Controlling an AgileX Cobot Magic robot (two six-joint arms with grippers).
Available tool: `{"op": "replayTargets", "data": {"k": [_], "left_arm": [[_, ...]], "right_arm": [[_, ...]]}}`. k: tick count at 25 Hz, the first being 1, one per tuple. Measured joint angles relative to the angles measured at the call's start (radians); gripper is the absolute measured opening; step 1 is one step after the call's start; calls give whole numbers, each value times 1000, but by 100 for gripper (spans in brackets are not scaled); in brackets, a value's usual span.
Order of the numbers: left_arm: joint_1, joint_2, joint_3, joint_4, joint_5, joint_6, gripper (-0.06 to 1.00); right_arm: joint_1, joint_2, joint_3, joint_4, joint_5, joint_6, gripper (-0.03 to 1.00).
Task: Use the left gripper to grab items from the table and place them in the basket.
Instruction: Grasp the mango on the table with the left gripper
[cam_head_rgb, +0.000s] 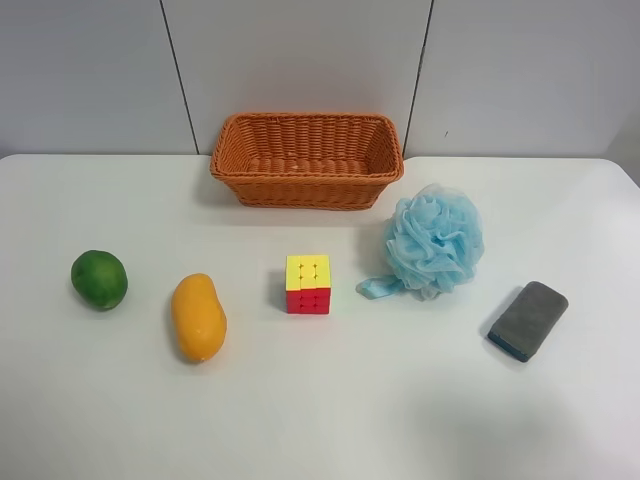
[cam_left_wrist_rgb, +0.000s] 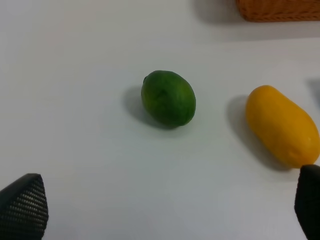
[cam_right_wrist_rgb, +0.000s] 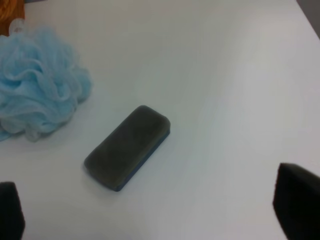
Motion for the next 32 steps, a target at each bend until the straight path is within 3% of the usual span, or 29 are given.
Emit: {"op": "replayTargets", "data": {"k": [12, 23, 32], "left_arm": [[0, 83, -16, -9, 14, 0, 99], [-2, 614, -356, -27, 44, -36, 99], [-198, 1063, -591, 31, 43, -174, 99]], "right_arm": [[0, 0, 0, 0, 0, 0, 99], [0, 0, 0, 0, 0, 0, 99], [0, 0, 0, 0, 0, 0, 99]]}}
